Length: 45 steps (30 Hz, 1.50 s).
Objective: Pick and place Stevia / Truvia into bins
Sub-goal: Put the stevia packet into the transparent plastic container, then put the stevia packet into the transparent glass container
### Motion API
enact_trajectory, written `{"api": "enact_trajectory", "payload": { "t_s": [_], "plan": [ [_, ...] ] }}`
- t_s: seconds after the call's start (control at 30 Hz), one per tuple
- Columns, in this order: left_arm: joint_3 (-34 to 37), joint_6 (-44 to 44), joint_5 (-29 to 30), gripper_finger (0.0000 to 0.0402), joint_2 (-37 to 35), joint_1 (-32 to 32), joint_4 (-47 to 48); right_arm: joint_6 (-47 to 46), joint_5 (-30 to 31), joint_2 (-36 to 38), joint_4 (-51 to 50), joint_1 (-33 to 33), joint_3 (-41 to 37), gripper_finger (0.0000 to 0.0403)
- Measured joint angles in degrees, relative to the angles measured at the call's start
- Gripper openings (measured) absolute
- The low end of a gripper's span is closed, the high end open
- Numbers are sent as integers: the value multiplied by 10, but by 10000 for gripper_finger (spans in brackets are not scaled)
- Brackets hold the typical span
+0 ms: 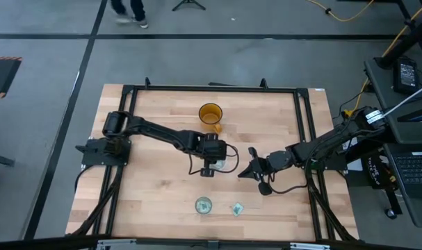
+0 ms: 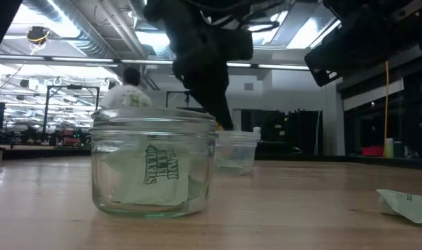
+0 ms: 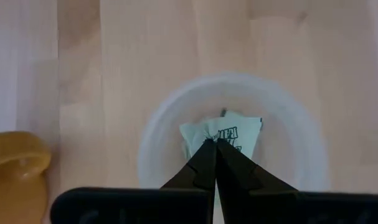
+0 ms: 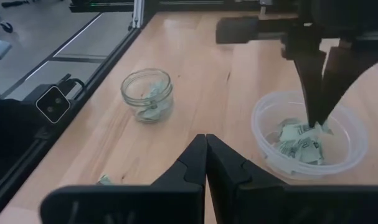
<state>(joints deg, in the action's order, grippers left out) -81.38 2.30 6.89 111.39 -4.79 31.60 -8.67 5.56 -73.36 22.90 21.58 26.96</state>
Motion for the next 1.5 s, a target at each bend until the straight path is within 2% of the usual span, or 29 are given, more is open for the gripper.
{"api": "enact_trajectory", "payload": {
  "t_s": [0.47, 0.87, 1.0, 1.1, 1.27, 1.43, 1.5],
  "plan": [
    [2, 0, 23, 5, 12, -1, 12, -1, 0, 0, 2, 0, 0, 12],
    [2, -15, 54, 94, 12, -8, 12, -3, 0, 0, 0, 0, 0, 12],
    [-7, 11, 62, 105, 0, -21, 24, -3, 0, 0, -1, 0, 0, 12],
    [-20, 41, 68, 97, -24, -42, 31, -3, 0, 0, -3, 0, 0, 12],
    [-21, 68, 124, 58, -91, -81, 69, -17, 0, -5, -5, 0, 0, 12],
    [-18, 16, 127, 24, -168, -109, 143, -17, 0, -13, -6, 12, 1, 12],
    [5, -7, 127, 13, -201, -120, 141, -16, 0, -22, 6, 16, 1, 12]
  ]
}}
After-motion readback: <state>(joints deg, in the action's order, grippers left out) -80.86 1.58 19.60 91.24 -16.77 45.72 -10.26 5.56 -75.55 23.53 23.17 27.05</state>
